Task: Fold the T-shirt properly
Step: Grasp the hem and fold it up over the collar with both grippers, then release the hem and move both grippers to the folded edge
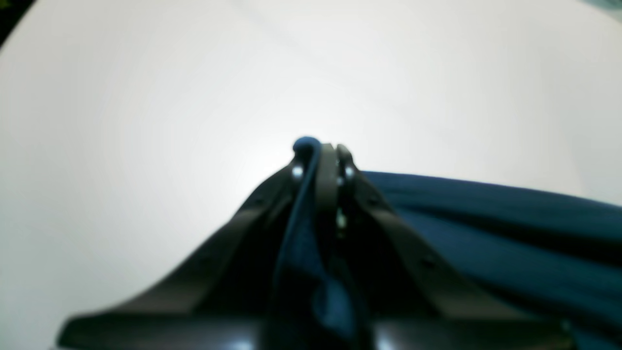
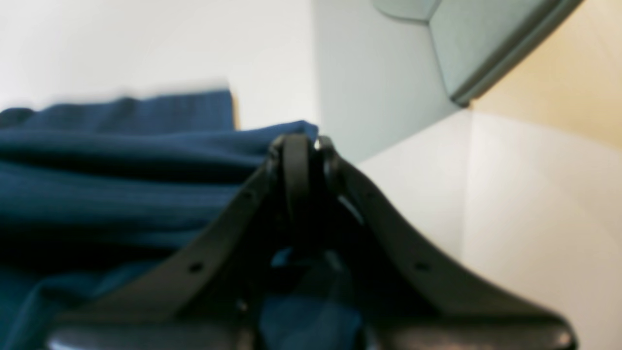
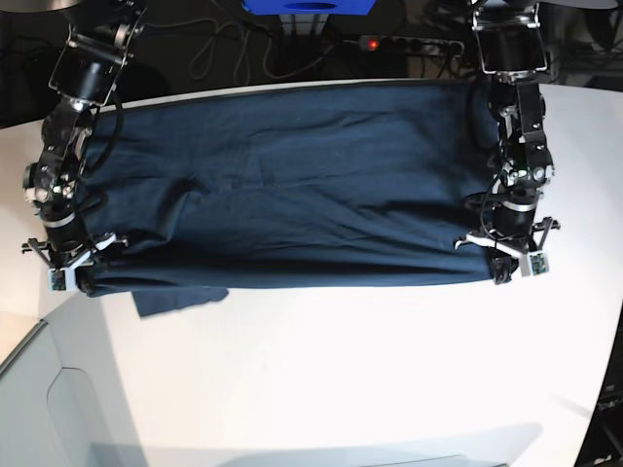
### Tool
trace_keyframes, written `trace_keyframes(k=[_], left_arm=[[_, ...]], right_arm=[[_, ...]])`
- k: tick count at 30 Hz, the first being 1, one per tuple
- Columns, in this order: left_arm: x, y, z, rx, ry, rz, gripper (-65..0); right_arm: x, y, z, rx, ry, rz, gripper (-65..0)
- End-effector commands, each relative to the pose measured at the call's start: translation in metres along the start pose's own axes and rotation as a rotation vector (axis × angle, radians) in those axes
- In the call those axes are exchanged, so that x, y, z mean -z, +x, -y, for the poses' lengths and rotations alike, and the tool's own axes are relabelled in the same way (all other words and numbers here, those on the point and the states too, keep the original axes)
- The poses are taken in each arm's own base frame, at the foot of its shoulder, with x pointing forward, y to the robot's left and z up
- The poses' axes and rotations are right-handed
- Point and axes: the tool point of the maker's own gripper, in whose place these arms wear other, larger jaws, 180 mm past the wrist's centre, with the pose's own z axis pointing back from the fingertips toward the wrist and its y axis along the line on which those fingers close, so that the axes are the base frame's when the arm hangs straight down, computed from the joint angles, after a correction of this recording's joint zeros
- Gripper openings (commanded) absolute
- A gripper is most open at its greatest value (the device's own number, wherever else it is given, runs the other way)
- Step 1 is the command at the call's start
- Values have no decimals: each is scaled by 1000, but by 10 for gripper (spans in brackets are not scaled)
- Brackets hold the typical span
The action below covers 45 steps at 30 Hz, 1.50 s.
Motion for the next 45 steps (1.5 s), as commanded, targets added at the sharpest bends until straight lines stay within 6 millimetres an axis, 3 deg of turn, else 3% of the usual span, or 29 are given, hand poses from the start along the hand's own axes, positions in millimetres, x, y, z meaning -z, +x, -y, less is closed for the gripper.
trace_keyframes(k=[1, 6, 12, 20, 22, 25, 27, 32, 35, 39, 45], left_arm=[[-4, 11, -4, 10, 7, 38, -650], [-24, -4, 8, 3, -13, 18, -650], [-53, -31, 22, -21, -30, -29, -650], [-77, -69, 24, -40, -25, -118, -648], [-80, -73, 24, -45, -23, -129, -577], [-84, -68, 26, -41, -27, -116, -448], [-88, -63, 30, -45, -33, -100, -378], [-97, -43, 15, -80, 32, -39, -346], [-99, -43, -2, -106, 88, -30, -346], [-100, -44, -4, -108, 94, -34, -346], [-99, -63, -7, -119, 104, -79, -346]], right_arm=[[-7, 17, 14, -10, -30, 59, -650], [-24, 5, 10, 11, -49, 52, -650], [-39, -26, 6, 7, -42, -9, -650], [-47, -44, 4, 4, -36, -53, -650], [-48, -45, 4, 1, -36, -57, -645], [-49, -47, 5, -2, -36, -62, -560], [-49, -48, 5, -4, -36, -64, -467], [-50, -42, 7, -12, -40, -46, -282], [-59, -34, 12, -25, -60, -25, -258], [-63, -17, 10, -50, -62, 12, -258], [-65, -18, 6, -46, -57, 12, -258]])
